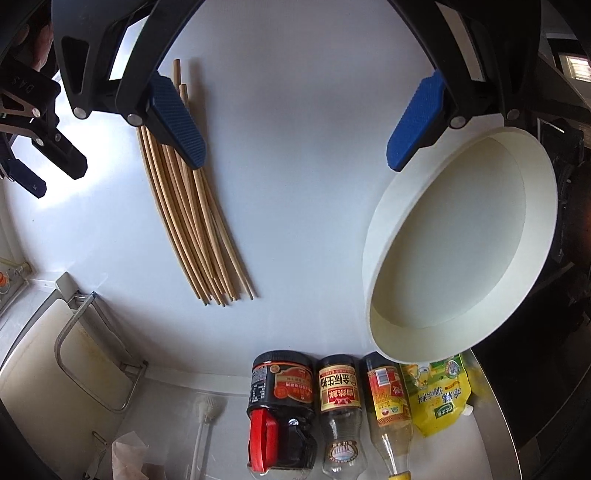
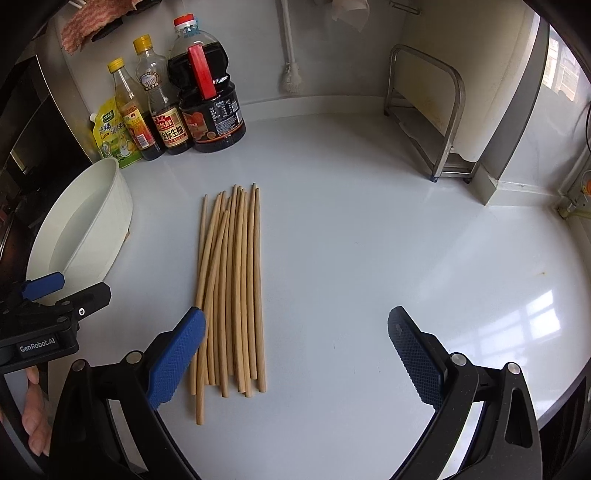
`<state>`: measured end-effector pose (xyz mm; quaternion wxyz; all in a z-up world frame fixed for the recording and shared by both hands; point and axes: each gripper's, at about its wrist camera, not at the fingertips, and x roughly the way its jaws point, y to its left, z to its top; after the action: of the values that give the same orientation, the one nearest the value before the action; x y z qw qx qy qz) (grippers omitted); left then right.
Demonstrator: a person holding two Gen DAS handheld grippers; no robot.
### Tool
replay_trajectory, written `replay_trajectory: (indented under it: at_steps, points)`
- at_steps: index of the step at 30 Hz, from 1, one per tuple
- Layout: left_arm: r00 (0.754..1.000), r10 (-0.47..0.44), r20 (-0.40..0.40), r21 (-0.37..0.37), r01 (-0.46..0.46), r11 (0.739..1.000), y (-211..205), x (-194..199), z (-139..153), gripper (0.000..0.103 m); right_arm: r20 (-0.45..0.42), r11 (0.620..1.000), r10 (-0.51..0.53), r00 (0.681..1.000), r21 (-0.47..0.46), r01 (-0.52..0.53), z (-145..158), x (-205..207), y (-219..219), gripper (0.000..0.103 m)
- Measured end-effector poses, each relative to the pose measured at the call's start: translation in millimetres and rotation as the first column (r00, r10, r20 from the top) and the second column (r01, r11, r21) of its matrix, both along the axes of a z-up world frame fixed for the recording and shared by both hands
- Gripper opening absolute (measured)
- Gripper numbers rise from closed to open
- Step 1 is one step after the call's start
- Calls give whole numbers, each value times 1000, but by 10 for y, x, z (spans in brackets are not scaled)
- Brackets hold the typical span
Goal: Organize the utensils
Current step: 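Lower the left tool onto one wooden chopstick and close it while the right tool grasps another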
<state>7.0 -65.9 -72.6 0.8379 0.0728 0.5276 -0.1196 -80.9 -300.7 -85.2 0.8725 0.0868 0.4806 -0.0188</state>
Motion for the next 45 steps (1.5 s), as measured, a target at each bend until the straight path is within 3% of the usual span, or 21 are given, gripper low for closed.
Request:
replay_trajectory:
  at_steps: [9, 14, 19, 45]
  points:
    - [996, 68, -57, -29, -70, 997, -36, 128, -396, 97, -10, 1000, 13, 1000, 13, -13, -451, 271, -118, 95]
    - [997, 73, -23, -16, -73, 997, -133, 174, -447, 97, -27, 999, 31, 999, 9, -31, -635, 405, -87, 95]
    - [998, 60, 5, -15, -60, 998, -175, 194, -488, 97, -8, 999, 38, 999, -4, -38, -671, 468, -63, 95]
    - [996, 53, -68, -40, -56, 998, -349, 181, -730, 97, -43, 994, 71, 997, -83, -75, -810, 471, -92, 95]
